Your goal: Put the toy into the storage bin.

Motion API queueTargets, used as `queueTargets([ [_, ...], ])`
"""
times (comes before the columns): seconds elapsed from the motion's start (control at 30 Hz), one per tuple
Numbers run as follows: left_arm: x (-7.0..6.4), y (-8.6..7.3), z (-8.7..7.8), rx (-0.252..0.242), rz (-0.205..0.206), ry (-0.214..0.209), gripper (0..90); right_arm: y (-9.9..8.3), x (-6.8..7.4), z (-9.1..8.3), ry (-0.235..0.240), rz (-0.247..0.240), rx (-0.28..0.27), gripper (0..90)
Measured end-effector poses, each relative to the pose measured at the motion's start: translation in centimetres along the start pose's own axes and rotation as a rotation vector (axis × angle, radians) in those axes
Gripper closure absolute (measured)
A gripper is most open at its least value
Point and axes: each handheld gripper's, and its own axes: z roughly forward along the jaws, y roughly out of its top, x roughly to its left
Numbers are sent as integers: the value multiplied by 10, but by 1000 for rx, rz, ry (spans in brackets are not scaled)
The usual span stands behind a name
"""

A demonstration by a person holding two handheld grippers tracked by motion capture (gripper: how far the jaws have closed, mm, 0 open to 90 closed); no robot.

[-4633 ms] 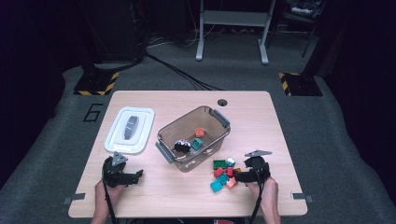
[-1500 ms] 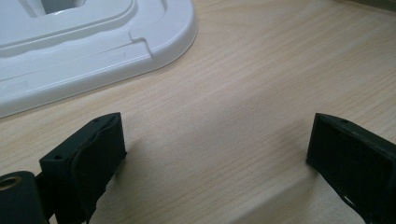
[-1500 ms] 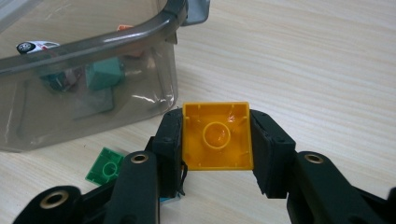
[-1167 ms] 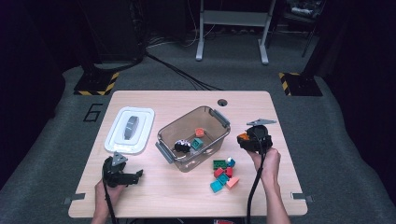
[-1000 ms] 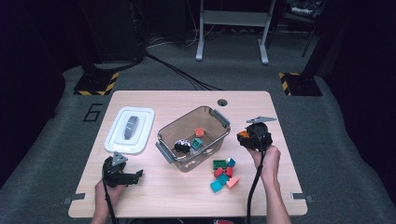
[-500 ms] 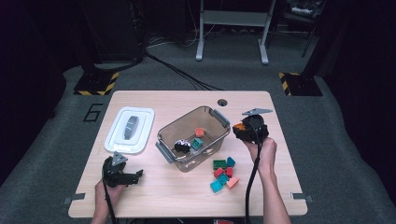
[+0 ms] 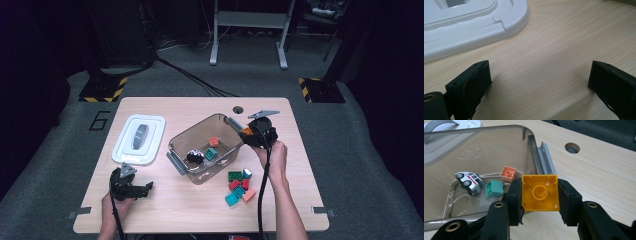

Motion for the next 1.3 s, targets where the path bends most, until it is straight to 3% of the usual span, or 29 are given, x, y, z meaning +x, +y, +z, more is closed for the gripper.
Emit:
queueTargets([
  [0.2, 0, 0, 0, 0, 0, 0, 42, 6, 11, 12, 22, -51, 22, 587],
  [0.37, 0, 0, 0, 0, 0, 0, 42, 6, 19, 22, 30, -54, 58, 587],
  [0.77, 0, 0, 0, 1, 4, 0, 42, 2, 23, 27, 34, -91, 107, 569],
  [0.9, 0, 0, 0, 0, 3, 1, 42, 2, 23, 25, 29, -104, 113, 453],
  [0.97, 0, 0, 0, 2, 4, 0, 42, 1, 23, 22, 26, -86, 108, 393],
  [1.17, 0, 0, 0, 1, 3, 0, 42, -6, 16, 4, 42, -56, 50, 219],
  [1.3, 0, 0, 0, 0, 3, -2, 42, -16, 11, -7, 46, -34, 22, 163],
])
